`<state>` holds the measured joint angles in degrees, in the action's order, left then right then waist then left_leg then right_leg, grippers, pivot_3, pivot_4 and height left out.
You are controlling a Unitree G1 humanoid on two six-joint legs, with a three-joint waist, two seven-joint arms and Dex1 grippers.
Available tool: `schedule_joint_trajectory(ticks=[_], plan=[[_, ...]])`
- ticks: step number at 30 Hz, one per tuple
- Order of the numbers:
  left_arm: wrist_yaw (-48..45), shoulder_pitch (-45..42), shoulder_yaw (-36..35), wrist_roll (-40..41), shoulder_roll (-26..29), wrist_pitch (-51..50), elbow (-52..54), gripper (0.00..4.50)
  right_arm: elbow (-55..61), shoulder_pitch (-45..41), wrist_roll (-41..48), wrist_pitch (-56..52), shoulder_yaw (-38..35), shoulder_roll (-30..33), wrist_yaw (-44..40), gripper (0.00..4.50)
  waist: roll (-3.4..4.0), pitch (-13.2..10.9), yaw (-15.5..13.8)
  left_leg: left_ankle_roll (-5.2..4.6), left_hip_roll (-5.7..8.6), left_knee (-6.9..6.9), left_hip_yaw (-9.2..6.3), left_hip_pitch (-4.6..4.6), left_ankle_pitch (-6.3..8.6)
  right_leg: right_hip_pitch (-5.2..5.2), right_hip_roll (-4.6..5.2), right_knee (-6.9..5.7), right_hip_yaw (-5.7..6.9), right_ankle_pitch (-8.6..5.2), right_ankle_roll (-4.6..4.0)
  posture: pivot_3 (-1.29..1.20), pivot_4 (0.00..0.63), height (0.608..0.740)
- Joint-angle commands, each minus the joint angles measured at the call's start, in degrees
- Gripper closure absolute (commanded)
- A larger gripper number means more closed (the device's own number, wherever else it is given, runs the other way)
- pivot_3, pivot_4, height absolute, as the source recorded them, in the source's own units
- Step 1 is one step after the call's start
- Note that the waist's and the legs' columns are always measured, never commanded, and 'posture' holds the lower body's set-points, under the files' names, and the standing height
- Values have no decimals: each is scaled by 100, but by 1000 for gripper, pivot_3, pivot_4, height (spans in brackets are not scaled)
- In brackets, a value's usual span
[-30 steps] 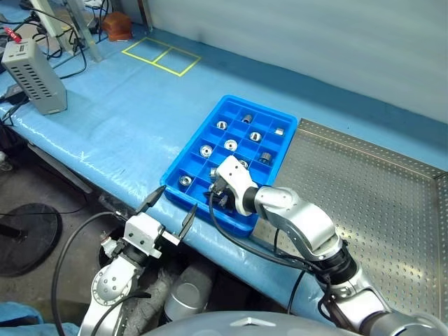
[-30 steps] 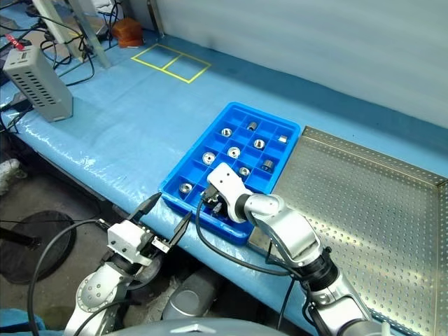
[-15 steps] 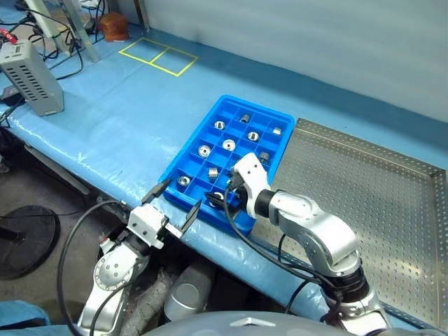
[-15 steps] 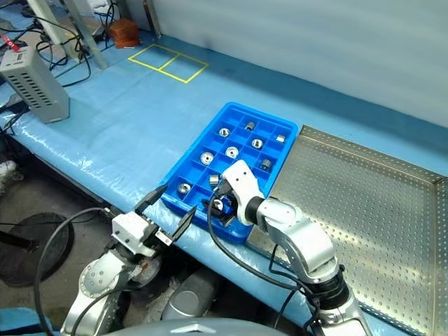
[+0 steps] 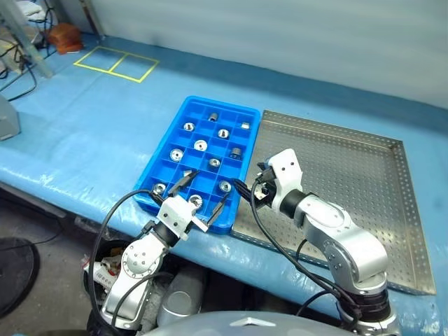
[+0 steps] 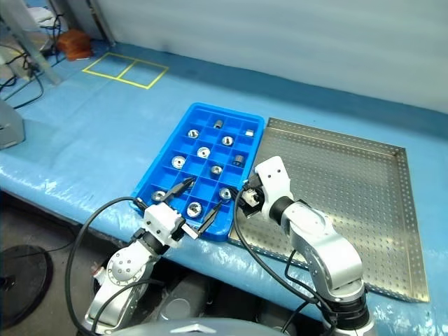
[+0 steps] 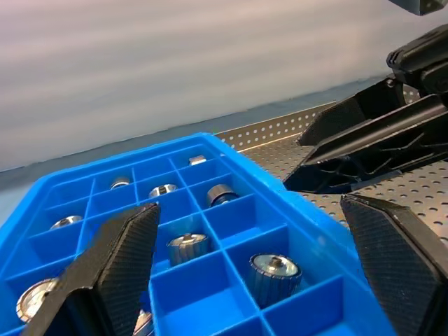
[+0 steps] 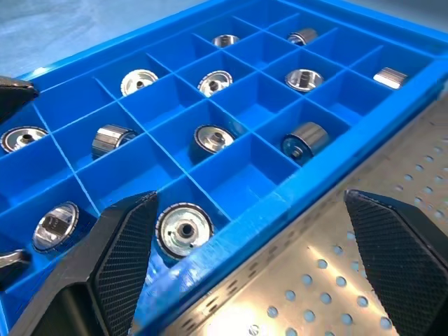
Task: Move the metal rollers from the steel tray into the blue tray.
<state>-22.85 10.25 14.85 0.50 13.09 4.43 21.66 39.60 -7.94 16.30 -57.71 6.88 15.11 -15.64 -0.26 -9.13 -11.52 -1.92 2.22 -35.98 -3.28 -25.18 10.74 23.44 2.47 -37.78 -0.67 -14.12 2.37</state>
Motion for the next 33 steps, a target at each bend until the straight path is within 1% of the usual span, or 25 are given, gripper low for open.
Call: schedule_joint_trajectory(ticks=[1, 6, 11, 20, 27, 33], plan=[[64, -273, 124, -14, -96, -427, 543, 0, 295, 5, 67, 77, 34, -27, 50, 22, 0, 0, 151, 0, 1, -2, -2, 0, -1, -2, -1, 0, 2, -1, 2, 179, 150, 740], [118, -476, 171, -13, -132, -1033, 945, 0, 276, 36, 92, 69, 66, 5, 59, 22, -1, 0, 452, -8, 11, -2, -3, 3, -5, -9, 0, 0, -1, 7, 1, 184, 150, 740], [94, -504, 77, 82, -80, -1338, 1189, 0, 276, 46, 114, 63, 70, 21, 57, 22, -1, 0, 605, -3, 6, 0, -12, 7, -8, -9, 1, -7, 4, 7, 2, 185, 150, 740], [-38, -479, -187, 339, 84, -1218, 1034, 0, 253, 50, 149, 61, 101, 20, 80, 22, 0, -1, 656, 0, 6, 1, -18, 48, -7, -53, 17, -2, 4, -15, 20, 193, 150, 740], [-38, -490, -167, 305, 64, -979, 729, 0, 232, 54, 162, 41, 101, 28, 79, 22, 0, -1, 656, 0, 7, 1, -19, 48, -7, -52, 24, -2, 4, -15, 18, 193, 150, 740], [-169, -351, -353, 393, 183, -505, 365, 0, 223, 66, 161, 36, 123, 29, 78, 22, 0, -1, 655, 0, 7, 2, -19, 48, -7, -51, 25, -2, 3, -15, 17, 198, 150, 740]])
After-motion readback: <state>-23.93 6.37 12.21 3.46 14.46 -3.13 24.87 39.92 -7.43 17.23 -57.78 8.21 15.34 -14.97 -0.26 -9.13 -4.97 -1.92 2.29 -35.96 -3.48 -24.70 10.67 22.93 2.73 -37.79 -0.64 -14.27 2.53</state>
